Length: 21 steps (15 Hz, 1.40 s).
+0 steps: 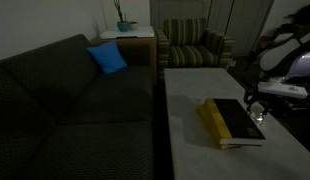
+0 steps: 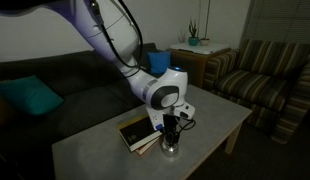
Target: Put the silver lid on top of the silver tin
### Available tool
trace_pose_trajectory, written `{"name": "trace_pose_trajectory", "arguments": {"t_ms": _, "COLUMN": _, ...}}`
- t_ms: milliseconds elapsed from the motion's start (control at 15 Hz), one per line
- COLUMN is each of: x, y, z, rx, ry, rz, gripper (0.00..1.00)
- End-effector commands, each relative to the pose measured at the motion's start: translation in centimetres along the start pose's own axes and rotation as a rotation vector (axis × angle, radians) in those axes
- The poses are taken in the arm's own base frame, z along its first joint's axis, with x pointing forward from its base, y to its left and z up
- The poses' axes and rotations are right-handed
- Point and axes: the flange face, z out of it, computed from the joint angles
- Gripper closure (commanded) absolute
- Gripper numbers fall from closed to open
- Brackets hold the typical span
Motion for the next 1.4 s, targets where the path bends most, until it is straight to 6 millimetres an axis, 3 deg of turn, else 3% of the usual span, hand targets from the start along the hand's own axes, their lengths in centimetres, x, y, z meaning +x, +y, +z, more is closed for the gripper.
{"name": "trace_pose_trajectory", "arguments": {"t_ms": 0, "x": -0.2, "y": 0.5, "z": -0.1, "rx": -0.027, "ry": -0.012, "rz": 0.032, "gripper": 0.56}}
{"name": "trace_pose_trajectory", "arguments": {"t_ms": 1333, "x": -0.4, "y": 2.5, "z": 0.2, "rx": -0.040, "ry": -0.091, "rz": 0.117, "gripper": 0.56}}
